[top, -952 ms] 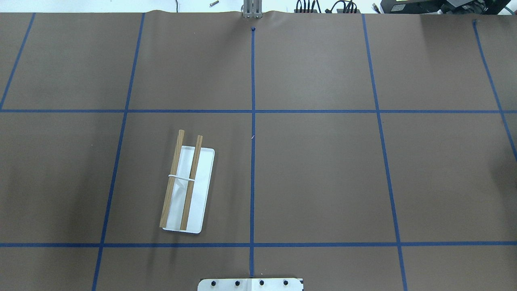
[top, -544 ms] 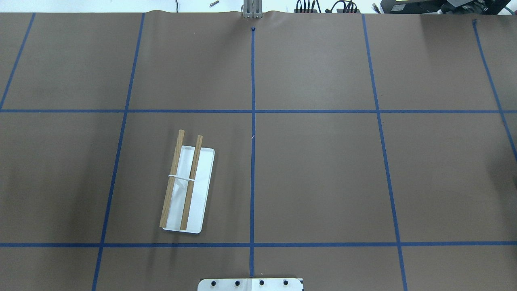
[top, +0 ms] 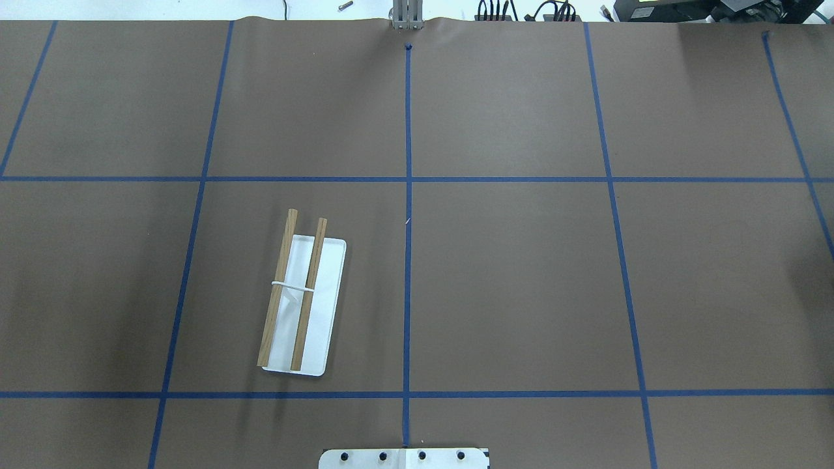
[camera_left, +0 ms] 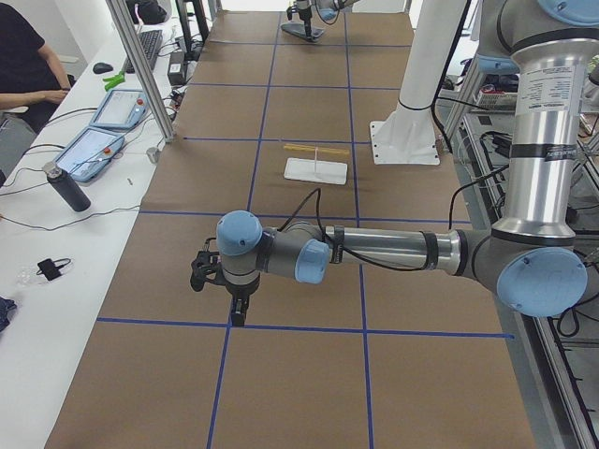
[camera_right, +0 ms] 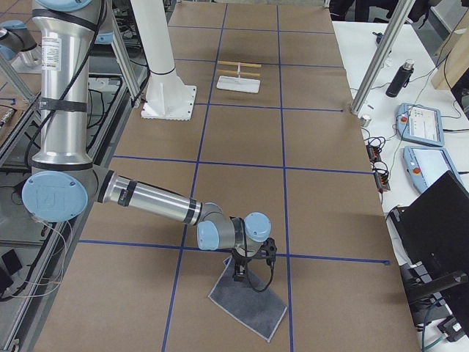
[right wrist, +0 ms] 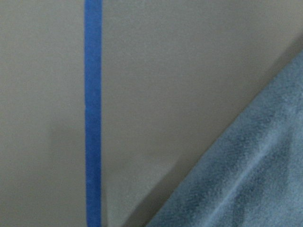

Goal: Hang towel on rack

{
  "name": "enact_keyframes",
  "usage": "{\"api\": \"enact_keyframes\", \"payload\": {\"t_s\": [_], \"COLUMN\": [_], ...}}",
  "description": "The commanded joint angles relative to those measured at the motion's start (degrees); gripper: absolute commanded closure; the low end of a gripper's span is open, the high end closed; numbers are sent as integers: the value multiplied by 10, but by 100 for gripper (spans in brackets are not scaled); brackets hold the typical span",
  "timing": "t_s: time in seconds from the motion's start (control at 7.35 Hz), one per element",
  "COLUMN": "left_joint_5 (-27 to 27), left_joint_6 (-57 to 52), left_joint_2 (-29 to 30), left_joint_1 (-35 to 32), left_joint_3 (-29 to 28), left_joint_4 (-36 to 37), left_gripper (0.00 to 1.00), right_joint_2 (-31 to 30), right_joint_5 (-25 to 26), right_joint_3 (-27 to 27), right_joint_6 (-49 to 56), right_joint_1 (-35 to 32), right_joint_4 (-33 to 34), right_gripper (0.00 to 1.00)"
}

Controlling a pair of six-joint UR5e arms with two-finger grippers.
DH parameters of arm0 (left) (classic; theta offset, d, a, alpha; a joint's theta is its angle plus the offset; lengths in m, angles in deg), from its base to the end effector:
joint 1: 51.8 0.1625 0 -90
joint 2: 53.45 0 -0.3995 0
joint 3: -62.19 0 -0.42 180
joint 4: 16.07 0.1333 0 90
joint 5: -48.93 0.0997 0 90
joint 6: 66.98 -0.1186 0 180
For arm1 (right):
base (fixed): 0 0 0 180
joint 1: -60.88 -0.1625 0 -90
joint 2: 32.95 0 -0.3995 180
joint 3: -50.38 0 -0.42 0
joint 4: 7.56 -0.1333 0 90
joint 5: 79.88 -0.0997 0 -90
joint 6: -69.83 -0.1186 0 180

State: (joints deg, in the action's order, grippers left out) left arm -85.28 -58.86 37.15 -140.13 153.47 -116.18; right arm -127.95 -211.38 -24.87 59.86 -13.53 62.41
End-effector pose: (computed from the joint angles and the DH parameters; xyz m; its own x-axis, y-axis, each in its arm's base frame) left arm -0.0349 -0.5404 0.6106 0.7091 0.0259 -0.7046 0.0724 0.9914 0.1093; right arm -0.0711 -0.4584 0.7907 0.7562 -0.0346 0.6535 0.1399 0.9840 -0.1099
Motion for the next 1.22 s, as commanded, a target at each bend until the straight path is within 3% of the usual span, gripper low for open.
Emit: {"api": "enact_keyframes", "payload": {"t_s": [0.0, 0.14, 0.68, 0.82, 0.95, 1.09], "left_joint_5": [0, -1, -22, -22, -36, -60], "left_joint_6": [0, 0, 2, 6, 68, 147], "left_joint_2": [0, 0, 5, 21, 65, 102], "left_joint_1": [0, 0, 0, 0, 1, 18], "left_joint_3": [2, 3, 7, 7, 1, 0], "left_joint_4": [0, 0, 0, 3, 11, 10], "left_gripper": [1, 1, 1, 1, 1, 1], "right_joint_2": [3, 2, -22, -17, -5, 21], "right_joint_5": [15, 32, -7, -43, -106, -136], "right_joint_3": [-5, -17, -115, -132, -152, -175], "right_joint_6": [5, 6, 5, 3, 2, -2], "right_joint_1": [1, 2, -60, -75, -85, -92], "right_joint_4": [0, 0, 9, 9, 9, 10], "right_gripper": [100, 100, 100, 100, 100, 100]}}
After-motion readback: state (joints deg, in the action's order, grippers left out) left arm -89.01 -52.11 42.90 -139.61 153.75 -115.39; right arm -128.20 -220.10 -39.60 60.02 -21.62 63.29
